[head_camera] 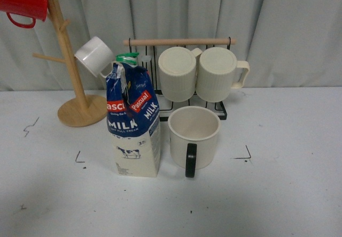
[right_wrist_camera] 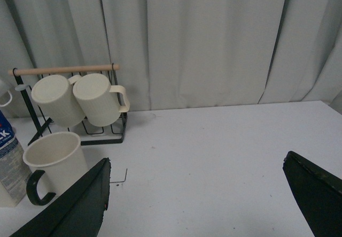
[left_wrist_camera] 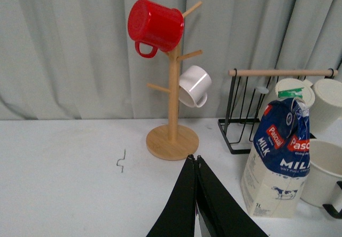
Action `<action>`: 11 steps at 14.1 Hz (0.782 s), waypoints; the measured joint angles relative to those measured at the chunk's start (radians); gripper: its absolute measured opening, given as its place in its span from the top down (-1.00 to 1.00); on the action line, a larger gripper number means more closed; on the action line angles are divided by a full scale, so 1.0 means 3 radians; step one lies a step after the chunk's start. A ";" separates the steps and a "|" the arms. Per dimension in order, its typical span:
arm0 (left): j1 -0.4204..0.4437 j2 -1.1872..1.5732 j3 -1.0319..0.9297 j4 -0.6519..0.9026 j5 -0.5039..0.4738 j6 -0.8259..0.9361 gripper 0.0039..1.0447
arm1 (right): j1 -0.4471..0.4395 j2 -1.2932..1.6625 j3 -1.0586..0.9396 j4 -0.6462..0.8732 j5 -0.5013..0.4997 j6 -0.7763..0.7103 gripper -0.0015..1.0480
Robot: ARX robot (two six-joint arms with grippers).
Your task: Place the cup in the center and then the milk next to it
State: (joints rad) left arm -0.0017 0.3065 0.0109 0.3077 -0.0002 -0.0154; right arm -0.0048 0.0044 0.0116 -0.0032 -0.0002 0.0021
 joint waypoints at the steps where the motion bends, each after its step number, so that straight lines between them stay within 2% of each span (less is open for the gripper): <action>1: 0.0000 -0.0102 0.0000 -0.0114 0.0000 0.0000 0.97 | 0.0000 0.0000 0.0000 -0.0001 0.0000 0.0000 -0.87; 6: 0.0000 -0.0434 0.0000 -0.0431 0.0000 0.0000 0.97 | 0.0000 0.0000 0.0000 -0.0001 0.0000 0.0000 -0.87; 7: 0.0000 -0.0563 0.0006 -0.0622 -0.0004 0.0000 0.97 | 0.0000 0.0000 0.0000 0.0000 -0.0001 0.0000 -0.87; 8: 0.0000 -0.0868 0.0003 -0.1059 0.0010 0.0001 0.97 | 0.0000 0.0000 0.0000 -0.0001 0.0000 -0.0001 -0.87; 11: 0.0000 -0.0994 0.0001 -0.1050 -0.0001 0.0003 0.97 | 0.0000 0.0000 0.0000 -0.0001 0.0000 0.0000 -0.87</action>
State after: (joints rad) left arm -0.0017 0.0082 0.0113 -0.0074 -0.0006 -0.0147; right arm -0.0048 0.0044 0.0116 -0.0036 -0.0002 0.0021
